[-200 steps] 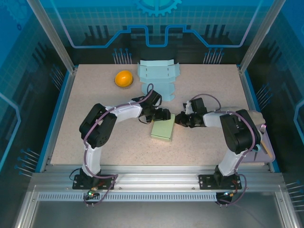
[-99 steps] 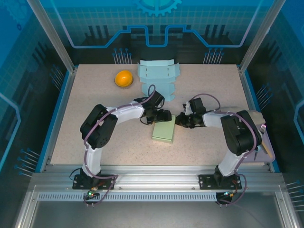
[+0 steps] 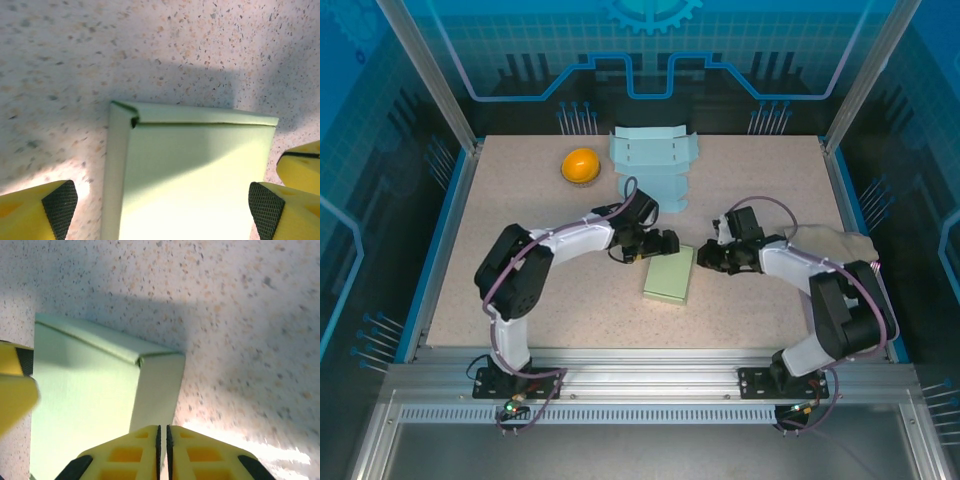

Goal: Fold the paper box

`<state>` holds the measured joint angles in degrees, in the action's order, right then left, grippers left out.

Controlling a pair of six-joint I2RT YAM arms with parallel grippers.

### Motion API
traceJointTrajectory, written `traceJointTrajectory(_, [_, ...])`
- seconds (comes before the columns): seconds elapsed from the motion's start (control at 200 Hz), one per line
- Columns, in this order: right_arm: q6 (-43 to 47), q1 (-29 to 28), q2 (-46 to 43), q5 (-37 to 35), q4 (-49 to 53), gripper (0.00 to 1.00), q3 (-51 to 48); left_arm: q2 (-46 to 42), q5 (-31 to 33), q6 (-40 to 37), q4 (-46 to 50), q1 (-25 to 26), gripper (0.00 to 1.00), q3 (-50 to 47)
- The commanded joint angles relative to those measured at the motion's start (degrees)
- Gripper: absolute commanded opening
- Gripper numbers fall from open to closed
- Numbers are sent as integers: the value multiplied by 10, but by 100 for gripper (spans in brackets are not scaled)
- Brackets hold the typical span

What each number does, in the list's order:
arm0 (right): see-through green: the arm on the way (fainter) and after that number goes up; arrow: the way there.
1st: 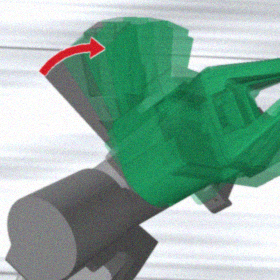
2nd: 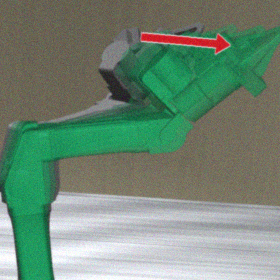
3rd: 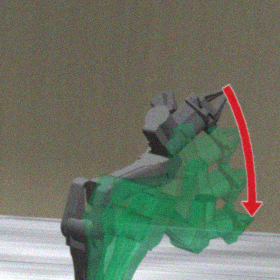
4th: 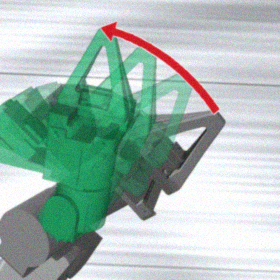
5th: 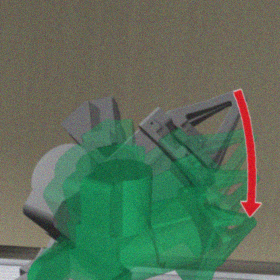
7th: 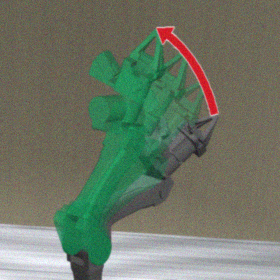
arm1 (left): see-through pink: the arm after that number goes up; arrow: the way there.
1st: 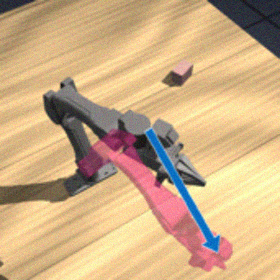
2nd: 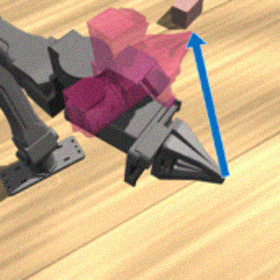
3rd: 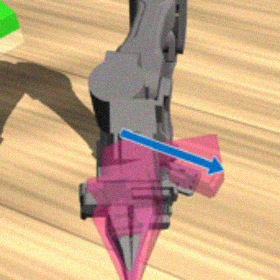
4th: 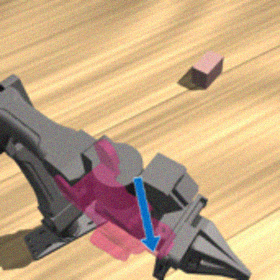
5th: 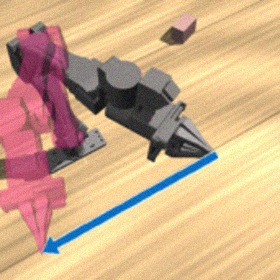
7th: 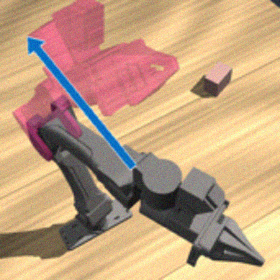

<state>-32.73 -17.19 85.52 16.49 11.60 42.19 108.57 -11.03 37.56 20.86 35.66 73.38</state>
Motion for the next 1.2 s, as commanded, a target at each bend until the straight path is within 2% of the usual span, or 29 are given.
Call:
traceJointTrajectory(0.0, [8, 1, -37, -3, 58, 14, -34, -50, -14, 15, -14, -1, 93, -44])
traceJointTrajectory(0.15, [-31, -21, -90, 31, 40, 14, -92, -92, -26, 32, -48, 19, 92, -118])
traceJointTrajectory(0.42, [-111, -82, -148, 21, -8, 14, -168, -135, -19, 62, -82, 55, 92, -191])
traceJointTrajectory(0.655, [-140, -130, -126, 14, -58, 14, -182, -131, -10, 79, -97, 77, 91, -200])
traceJointTrajectory(0.89, [-152, -135, -95, 15, -133, 14, -189, -120, -7, 90, -100, 92, 91, -199])
traceJointTrajectory(1.195, [-208, -151, -66, 99, -321, 13, -207, -100, -20, 132, -143, 118, 91, -203])
